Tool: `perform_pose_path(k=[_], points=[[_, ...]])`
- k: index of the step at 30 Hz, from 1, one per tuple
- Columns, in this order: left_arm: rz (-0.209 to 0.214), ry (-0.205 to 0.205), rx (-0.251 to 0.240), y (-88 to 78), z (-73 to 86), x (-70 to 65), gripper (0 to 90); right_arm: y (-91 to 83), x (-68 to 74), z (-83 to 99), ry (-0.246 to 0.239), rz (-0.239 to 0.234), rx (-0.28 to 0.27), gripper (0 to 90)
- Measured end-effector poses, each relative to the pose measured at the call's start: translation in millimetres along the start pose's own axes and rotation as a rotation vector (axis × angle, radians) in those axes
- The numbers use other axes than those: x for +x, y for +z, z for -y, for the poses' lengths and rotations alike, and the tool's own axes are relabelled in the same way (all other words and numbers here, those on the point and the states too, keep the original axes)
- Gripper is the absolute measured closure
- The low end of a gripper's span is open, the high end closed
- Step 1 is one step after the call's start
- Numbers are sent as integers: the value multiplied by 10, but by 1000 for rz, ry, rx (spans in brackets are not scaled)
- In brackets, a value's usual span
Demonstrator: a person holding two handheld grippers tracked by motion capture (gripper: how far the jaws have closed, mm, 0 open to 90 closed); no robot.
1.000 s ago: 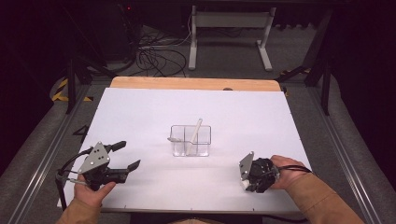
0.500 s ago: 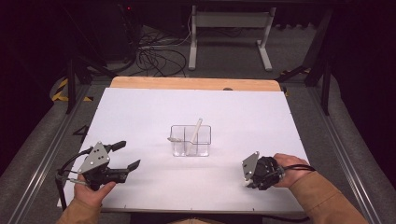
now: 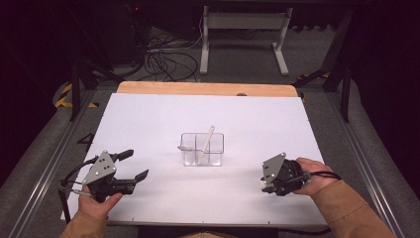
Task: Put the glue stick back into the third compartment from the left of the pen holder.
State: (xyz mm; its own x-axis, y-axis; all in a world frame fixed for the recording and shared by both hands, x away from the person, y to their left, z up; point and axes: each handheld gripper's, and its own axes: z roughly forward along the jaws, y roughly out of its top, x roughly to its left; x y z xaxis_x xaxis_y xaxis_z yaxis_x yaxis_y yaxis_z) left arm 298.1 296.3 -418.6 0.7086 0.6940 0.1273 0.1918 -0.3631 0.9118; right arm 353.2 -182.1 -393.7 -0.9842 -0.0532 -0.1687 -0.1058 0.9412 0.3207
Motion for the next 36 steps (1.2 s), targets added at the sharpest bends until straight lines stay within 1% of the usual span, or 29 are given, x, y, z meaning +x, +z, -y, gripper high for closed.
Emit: perform_pose_path(k=[3, 10, 15, 16, 17, 18, 23, 27, 30, 32, 34, 35, 36], points=[[0, 2, 0, -1, -1, -1, 213, -29, -5, -7, 2, 1, -16, 670], [0, 1, 1, 0, 0, 0, 212, -94, -10, -19, 16, 20, -42, 670], [-1, 2, 0, -2, 0, 0, 213, -138, -21, -34, 13, 35, -59, 670], [0, 1, 0, -1, 0, 0, 213, -147, -30, -40, 6, 43, -70, 670], [-1, 1, 1, -1, 0, 1, 213, -163, -27, -44, 16, 43, -72, 670], [0, 1, 0, -1, 0, 1, 213, -172, -38, -51, 4, 46, -89, 670], [0, 4, 2, 5, 0, 1, 213, -235, -69, -82, 19, 76, -123, 670], [-1, 5, 2, 5, 0, 2, 213, -287, -81, -120, 48, 89, -163, 670], [-1, 2, 1, 1, 1, 3, 213, -333, -104, -149, 43, 109, -188, 670], [-1, 1, 0, 0, 1, 2, 213, -365, -119, -170, 62, 115, -209, 670], [0, 2, 1, 0, 0, 0, 213, -392, -134, -193, 73, 120, -228, 670], [-2, 3, 0, 1, 0, 1, 213, -408, -144, -200, 80, 131, -232, 670], [-1, 2, 0, 1, 1, 2, 213, -416, -152, -210, 85, 133, -247, 670]])
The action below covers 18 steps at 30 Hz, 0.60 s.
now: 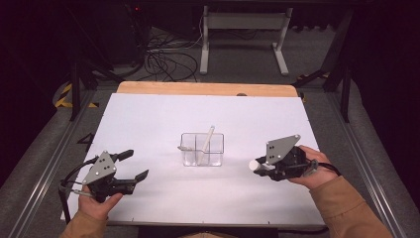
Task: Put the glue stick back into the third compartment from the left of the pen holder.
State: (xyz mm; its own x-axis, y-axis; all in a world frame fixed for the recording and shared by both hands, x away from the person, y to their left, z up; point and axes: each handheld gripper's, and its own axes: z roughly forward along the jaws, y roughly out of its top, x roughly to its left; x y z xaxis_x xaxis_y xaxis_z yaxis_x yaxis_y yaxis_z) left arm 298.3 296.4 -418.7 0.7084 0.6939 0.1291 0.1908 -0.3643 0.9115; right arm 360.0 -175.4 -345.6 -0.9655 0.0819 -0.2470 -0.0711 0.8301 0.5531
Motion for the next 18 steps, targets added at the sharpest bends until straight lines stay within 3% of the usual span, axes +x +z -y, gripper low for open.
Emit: perform_pose_path(k=[4, 10, 18], points=[[1, -2, -1, -2, 0, 1, 213, -27, -37, -52, 27, 17, -33, 670], [2, 1, 1, -1, 0, 2, 213, -30, -77, -130, 31, 37, -69, 670], [2, -3, -1, -4, 1, 5, 212, -43, -158, -225, 82, 60, -125, 670]])
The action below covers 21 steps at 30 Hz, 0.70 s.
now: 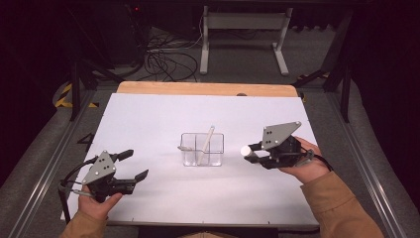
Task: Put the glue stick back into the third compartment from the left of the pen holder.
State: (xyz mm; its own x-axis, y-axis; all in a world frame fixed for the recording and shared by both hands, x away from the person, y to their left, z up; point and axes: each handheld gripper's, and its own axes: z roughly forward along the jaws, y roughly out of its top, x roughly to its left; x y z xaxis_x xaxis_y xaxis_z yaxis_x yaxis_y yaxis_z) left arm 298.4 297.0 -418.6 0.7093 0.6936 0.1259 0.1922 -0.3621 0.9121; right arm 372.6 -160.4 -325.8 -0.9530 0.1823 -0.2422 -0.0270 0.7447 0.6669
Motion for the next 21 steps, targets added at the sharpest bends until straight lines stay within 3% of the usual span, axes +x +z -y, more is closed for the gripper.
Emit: perform_pose_path(k=[21], points=[[-2, 3, -3, -8, 0, 4, 213, 46, -138, -178, 138, 67, -135, 670]])
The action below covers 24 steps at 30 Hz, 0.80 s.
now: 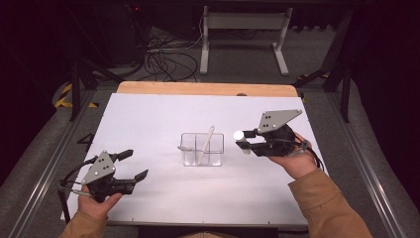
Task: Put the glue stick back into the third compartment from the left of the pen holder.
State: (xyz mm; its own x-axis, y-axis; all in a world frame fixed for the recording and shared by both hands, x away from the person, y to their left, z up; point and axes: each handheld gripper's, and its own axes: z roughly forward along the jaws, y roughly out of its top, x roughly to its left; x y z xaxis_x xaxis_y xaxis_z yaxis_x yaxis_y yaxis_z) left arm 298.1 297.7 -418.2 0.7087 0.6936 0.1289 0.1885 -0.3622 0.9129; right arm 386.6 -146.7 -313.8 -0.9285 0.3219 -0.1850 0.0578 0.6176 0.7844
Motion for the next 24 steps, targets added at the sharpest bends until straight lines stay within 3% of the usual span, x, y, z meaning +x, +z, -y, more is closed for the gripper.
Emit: perform_pose_path(k=[4, 9, 16, 24], points=[[-1, -1, 0, -2, 1, 1, 213, 41, -33, -14, 42, 3, -21, 670], [1, -1, 0, 0, 1, 0, 213, 131, -37, -23, 52, 13, -31, 669], [1, 0, 1, -3, 1, 1, 213, 267, -54, -28, 109, 20, -69, 669], [3, 3, 2, -1, -1, -5, 212, 407, -78, -13, 163, 5, -109, 666]])
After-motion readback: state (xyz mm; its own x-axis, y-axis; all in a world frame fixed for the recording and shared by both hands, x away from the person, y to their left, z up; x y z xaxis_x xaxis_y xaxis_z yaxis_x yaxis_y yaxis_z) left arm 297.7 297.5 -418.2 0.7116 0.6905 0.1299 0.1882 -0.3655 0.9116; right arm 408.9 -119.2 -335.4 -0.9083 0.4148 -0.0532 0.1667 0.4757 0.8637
